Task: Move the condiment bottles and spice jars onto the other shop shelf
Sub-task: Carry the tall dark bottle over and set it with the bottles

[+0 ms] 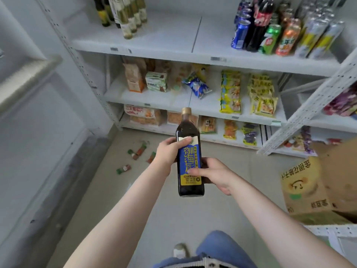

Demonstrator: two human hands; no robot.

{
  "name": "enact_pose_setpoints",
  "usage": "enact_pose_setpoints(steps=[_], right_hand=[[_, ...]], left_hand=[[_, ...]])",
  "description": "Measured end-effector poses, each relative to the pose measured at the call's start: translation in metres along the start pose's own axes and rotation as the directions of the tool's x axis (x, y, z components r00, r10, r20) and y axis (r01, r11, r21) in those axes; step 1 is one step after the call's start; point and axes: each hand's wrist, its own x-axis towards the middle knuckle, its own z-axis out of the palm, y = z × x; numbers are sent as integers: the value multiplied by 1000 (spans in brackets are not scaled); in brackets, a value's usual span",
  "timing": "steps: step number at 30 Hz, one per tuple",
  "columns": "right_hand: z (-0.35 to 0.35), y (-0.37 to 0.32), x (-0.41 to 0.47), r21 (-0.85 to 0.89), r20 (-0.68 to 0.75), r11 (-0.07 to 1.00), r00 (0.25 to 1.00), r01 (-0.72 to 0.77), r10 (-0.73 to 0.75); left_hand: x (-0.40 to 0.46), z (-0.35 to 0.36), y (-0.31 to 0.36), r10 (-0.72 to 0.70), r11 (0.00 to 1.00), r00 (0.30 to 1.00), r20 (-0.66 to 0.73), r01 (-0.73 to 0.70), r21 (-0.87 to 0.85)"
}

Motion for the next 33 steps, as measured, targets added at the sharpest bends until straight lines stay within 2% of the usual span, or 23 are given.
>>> enact_pose_setpoints(steps=[5, 14, 19, 26, 33], right_hand=[[-10, -58, 72, -33, 64, 999, 998, 23, -21], [-43, -170, 183, -95, 188, 989, 978, 116, -96], [-51, -226, 228, -107, 216, 983, 969, 149, -124], [-57, -287, 305, -112, 164, 976, 973, 185, -166], [-54, -362, 408, -109, 46, 958, 964, 265, -262]], left_hand=[[67, -22, 45, 12, 998, 999, -52, -15, -67], [167, -43, 153, 91, 995, 986, -142, -97, -31], [210, -52, 203, 137, 989, 980, -147, -145, -44], [289, -76, 263, 206, 976, 973, -103, -211, -43], [397, -116, 342, 302, 953, 953, -5, -302, -15]])
